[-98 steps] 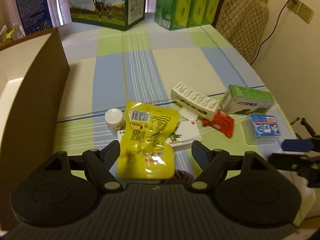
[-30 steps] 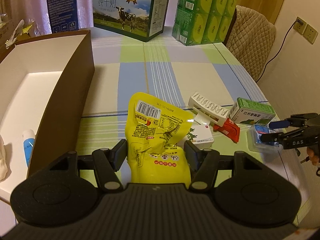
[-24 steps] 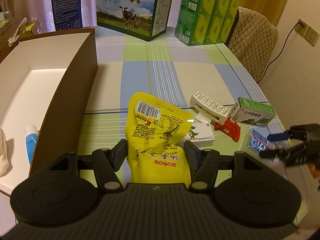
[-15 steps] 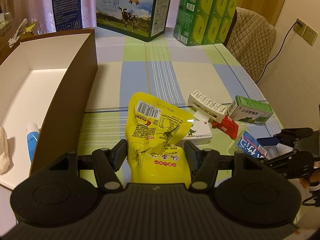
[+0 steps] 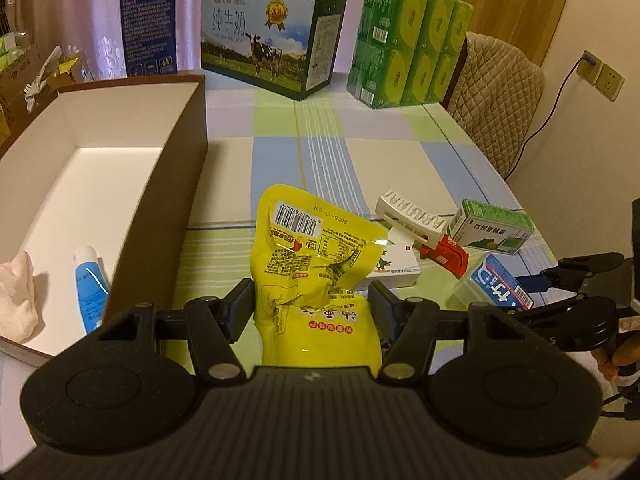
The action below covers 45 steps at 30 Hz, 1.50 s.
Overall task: Organize objects
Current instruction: 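Carry the yellow packet and toothpick box with both tools over the box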
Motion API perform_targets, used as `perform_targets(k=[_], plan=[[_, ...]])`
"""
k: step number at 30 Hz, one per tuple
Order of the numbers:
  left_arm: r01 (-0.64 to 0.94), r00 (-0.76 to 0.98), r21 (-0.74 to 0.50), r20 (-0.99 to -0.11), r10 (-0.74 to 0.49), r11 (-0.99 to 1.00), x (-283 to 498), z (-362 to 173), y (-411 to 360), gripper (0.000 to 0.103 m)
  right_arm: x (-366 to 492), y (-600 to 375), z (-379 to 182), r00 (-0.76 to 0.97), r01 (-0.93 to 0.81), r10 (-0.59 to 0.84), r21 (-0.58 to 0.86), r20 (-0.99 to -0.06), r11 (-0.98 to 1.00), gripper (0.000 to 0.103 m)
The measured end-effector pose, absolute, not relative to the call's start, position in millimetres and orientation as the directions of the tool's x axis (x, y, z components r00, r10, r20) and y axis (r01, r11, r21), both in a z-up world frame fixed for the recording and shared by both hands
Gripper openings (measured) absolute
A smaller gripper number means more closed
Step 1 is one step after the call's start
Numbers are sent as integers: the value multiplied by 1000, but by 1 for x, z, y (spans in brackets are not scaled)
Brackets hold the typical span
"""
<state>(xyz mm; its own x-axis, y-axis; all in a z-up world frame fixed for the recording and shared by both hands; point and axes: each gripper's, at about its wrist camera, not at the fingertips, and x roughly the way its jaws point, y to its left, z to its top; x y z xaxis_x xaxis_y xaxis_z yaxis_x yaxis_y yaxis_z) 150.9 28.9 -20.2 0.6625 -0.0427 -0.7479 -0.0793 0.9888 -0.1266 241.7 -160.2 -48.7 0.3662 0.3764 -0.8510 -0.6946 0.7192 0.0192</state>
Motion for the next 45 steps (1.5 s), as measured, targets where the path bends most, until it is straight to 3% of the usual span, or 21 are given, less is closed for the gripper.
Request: perform_targets(k=[29,45], plan=[[-180,761,-131,-646,54,975,86,36,166,58,156,-3,52,325,-825,650,130,-687,550,53],[-236,716,-79,-688,118,968,96,26,260,58,146,130,40,232,-848,684,200,-691,490,53]])
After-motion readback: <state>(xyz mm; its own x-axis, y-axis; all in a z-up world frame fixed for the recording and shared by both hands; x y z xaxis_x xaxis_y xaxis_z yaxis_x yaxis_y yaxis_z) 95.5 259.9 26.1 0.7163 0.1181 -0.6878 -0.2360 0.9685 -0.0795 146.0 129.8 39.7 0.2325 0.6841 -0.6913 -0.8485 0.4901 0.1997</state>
